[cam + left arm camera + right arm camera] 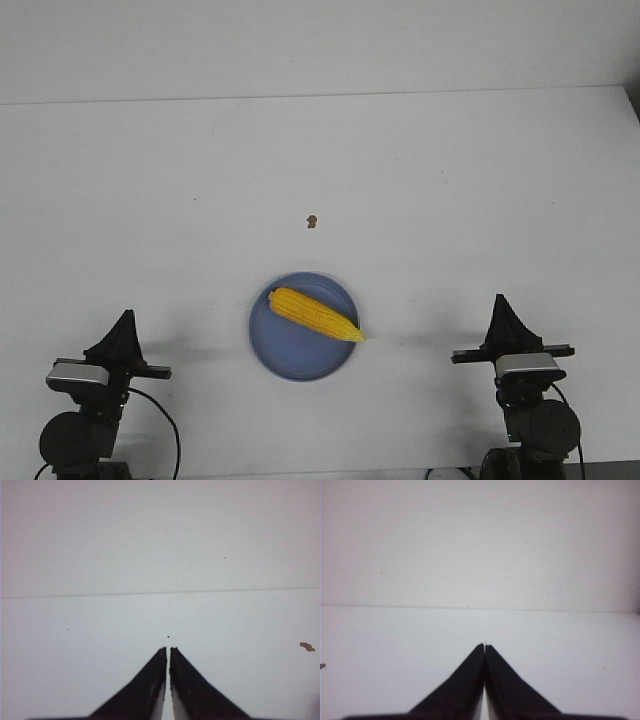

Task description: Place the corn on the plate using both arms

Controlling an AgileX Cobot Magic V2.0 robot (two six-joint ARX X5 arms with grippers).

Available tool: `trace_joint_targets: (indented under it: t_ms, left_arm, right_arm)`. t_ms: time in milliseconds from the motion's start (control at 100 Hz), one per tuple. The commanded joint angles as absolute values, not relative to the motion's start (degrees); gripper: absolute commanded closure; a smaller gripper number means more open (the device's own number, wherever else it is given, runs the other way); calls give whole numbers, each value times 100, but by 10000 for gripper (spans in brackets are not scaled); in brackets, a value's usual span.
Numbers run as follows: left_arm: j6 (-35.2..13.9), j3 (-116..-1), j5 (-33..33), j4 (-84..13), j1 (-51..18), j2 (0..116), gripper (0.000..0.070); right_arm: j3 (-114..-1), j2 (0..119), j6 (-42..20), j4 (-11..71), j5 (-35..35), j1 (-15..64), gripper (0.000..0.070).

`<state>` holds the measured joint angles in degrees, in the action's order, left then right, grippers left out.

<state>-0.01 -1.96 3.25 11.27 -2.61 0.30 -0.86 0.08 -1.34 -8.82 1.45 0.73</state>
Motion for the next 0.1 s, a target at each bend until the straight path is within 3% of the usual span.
trace_joint_targets:
  t_ms: [0,90]
  left_arm:
    - [-51,-80,318,1205,-248,19,688]
    - [-49,-80,316,1208,-248,19,688]
  right_arm:
    - [-73,8,-196,-941,148,69,694]
    - [-71,8,-196,-941,148,69,694]
